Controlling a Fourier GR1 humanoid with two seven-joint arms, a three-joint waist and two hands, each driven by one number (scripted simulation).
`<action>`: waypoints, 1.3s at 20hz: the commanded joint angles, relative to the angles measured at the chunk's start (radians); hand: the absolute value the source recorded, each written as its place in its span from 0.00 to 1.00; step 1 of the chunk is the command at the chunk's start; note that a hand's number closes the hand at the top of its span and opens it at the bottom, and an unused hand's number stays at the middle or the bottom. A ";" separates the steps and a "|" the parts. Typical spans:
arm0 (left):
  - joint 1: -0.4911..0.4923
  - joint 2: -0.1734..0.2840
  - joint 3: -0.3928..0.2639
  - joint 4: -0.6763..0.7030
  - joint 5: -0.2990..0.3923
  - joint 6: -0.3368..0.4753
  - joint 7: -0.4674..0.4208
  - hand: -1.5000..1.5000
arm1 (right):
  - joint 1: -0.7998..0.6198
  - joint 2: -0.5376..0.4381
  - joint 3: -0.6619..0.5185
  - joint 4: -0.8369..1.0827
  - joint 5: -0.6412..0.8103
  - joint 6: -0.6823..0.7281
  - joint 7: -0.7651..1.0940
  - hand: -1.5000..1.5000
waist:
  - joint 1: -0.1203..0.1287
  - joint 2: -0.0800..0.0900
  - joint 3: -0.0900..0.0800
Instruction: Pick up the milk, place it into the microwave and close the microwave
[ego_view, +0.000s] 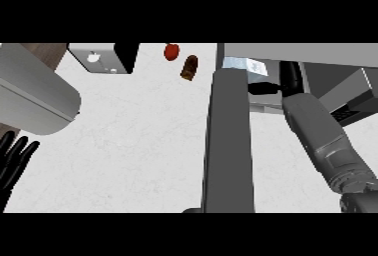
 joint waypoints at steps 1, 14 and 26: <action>0.009 -0.005 -0.034 -0.035 0.006 -0.010 0.024 0.00 | 0.043 0.048 -0.062 -0.006 -0.071 0.090 -0.065 0.00 | -0.020 -0.015 -0.001; -0.028 -0.071 -0.227 -0.026 -0.087 0.049 0.076 1.00 | 0.226 0.080 -0.104 0.002 -0.151 0.442 -0.194 0.00 | -0.079 -0.038 -0.004; -0.108 -0.072 -0.484 -0.004 -0.197 0.194 0.144 1.00 | 0.503 0.091 -0.016 -0.179 -0.159 0.539 -0.261 0.00 | -0.110 -0.051 -0.006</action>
